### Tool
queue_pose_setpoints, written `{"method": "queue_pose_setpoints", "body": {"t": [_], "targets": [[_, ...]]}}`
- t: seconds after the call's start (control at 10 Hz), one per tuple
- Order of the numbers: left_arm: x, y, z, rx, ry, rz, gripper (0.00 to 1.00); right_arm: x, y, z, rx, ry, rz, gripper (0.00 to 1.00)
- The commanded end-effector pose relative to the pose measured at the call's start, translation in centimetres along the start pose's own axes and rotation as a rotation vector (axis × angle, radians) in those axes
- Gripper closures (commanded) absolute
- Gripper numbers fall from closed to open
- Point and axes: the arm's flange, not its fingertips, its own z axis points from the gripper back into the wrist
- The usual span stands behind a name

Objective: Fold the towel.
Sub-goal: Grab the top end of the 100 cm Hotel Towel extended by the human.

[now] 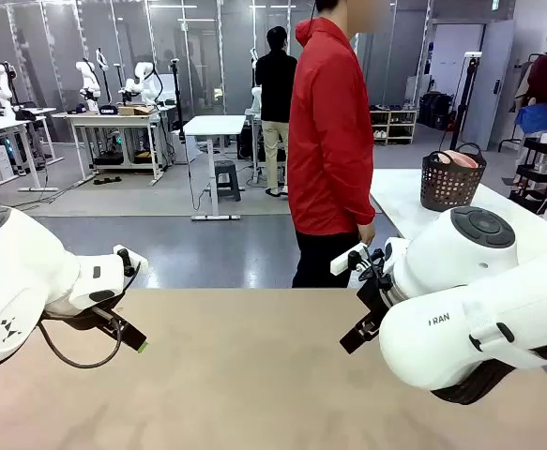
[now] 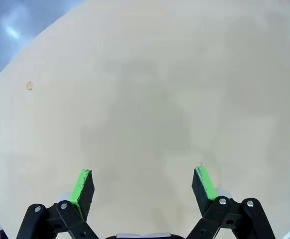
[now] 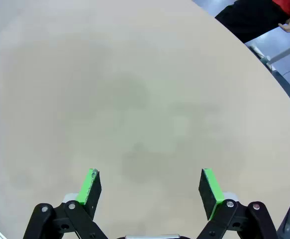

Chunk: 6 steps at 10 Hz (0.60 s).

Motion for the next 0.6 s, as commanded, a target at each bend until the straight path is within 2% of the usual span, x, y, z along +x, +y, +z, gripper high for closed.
{"method": "queue_pose_setpoints", "body": {"t": [0.0,0.5], "targets": [[0.01,-0.02,0.00,0.000,0.000,0.000,0.00,0.00,0.00,0.00,0.000,0.000,0.000,0.00],[0.01,-0.02,0.00,0.000,0.000,0.000,0.00,0.00,0.00,0.00,0.000,0.000,0.000,0.00]]}}
